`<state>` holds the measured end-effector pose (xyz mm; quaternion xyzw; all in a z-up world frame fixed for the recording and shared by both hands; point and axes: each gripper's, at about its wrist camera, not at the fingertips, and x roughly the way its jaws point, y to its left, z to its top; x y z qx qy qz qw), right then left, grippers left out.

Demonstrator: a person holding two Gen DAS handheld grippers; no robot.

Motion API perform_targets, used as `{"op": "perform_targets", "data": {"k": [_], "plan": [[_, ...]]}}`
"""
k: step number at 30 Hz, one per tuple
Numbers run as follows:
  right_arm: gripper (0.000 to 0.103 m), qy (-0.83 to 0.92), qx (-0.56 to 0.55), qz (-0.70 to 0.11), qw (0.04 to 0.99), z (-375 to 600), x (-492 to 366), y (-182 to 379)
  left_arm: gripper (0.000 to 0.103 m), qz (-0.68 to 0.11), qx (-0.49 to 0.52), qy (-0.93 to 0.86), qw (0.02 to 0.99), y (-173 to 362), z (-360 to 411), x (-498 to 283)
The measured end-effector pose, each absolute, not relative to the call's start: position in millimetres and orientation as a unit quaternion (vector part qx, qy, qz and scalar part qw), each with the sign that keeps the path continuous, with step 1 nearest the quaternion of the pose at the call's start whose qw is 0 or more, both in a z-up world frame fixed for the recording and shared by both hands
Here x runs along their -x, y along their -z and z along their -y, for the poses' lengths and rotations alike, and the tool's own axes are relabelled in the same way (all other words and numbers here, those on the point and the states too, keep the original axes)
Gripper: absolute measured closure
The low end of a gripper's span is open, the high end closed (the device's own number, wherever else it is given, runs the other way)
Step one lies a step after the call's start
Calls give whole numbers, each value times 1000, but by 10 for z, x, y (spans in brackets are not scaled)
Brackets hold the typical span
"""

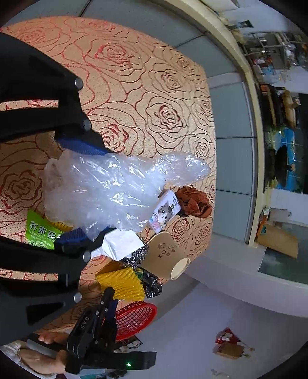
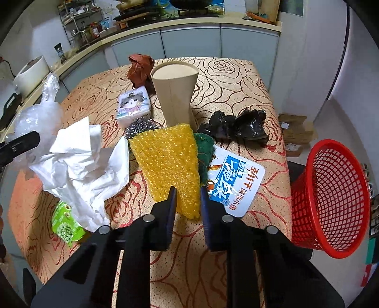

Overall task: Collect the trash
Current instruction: 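Grasp the clear plastic bag with the left tool while the right tool grasps the yellow mesh sponge, then carry the bag and sponge to the red basket and open both tools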

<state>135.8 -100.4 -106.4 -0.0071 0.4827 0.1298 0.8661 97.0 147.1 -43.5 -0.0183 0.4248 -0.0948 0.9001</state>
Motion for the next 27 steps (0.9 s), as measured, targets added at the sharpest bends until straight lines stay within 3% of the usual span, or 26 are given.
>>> {"op": "perform_targets", "data": {"k": [9, 23, 27], "plan": [[89, -138, -3, -457, 879, 1079, -1192, 847, 72, -416, -5, 110, 903, 310, -1285, -930], [89, -165, -14, -410, 897, 1121, -882, 423, 71, -392, -30, 115, 912, 44, -1016, -956], [89, -185, -6, -410, 893, 1059, -840, 394, 65, -393, -27, 123, 911, 33, -938, -973]]}}
